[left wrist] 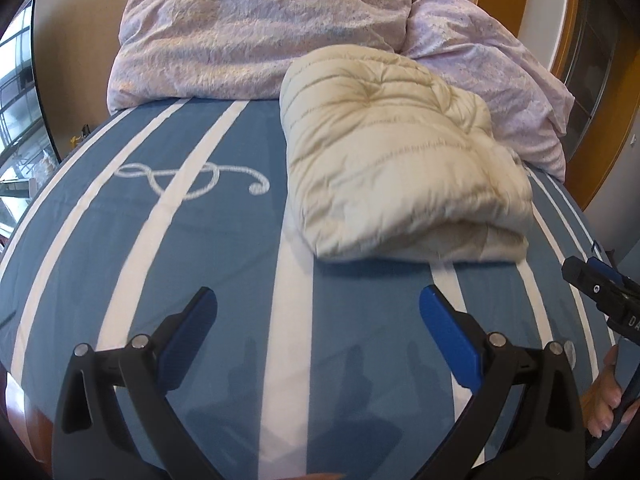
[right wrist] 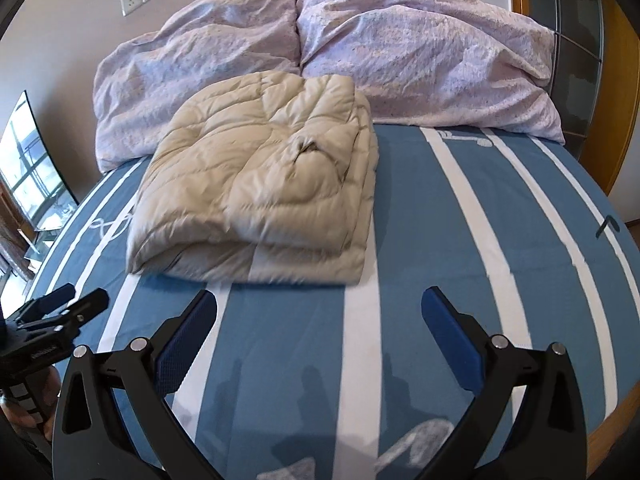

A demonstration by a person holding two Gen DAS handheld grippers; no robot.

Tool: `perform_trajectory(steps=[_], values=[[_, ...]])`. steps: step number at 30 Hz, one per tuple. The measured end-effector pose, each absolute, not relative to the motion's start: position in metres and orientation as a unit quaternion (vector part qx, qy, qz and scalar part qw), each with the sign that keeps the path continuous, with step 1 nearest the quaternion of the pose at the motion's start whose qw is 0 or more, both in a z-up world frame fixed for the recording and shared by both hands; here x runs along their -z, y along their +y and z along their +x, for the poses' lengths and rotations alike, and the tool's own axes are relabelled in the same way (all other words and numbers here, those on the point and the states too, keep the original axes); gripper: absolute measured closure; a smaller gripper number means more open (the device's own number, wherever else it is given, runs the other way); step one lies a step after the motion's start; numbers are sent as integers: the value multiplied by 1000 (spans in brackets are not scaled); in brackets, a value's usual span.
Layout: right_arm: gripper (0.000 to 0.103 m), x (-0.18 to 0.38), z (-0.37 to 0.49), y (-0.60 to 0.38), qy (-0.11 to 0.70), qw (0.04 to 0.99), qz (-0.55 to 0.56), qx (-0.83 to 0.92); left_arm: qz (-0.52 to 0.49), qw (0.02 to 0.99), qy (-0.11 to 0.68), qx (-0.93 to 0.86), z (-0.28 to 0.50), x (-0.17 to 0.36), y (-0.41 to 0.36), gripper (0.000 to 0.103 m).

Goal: Fold large clothes

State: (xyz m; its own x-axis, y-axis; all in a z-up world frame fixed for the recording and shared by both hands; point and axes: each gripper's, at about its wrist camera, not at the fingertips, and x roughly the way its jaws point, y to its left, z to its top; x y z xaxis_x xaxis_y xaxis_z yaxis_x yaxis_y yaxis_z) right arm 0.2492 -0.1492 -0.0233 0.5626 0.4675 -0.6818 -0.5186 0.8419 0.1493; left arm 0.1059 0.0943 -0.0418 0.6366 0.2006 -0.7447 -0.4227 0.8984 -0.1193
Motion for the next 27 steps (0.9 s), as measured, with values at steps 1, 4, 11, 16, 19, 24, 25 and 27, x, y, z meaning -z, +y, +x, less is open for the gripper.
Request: perform_trajectory(steps=[1,4,11,16,19,24,25,27], values=[[1,24,246,-149,377,882,-36,-279,-144,893,391,-172,104,43,92,2],[1,24,237,-151,377,882,-41,-280,-145,891,398,-165,98,46,85,2],[1,21,216,-157,370,883,-46,-286,-147,892,399,-154,87,44,74,2],[1,21,207,-160,376,878,-39,-295,-143,894,398,-147,80,42,68,2],[1,22,203,-161,380,875,-37,-299,-148,894,399,-144,76,41,67,2],[1,19,197,-161,382,871,-31,-308,-149,896,397,-133,71,36,61,2],[1,18,196,-161,382,871,-30,-308,-148,896,396,-132,70,35,60,2],[1,16,194,-161,379,871,-27,-312,-145,898,395,-127,69,33,56,2]])
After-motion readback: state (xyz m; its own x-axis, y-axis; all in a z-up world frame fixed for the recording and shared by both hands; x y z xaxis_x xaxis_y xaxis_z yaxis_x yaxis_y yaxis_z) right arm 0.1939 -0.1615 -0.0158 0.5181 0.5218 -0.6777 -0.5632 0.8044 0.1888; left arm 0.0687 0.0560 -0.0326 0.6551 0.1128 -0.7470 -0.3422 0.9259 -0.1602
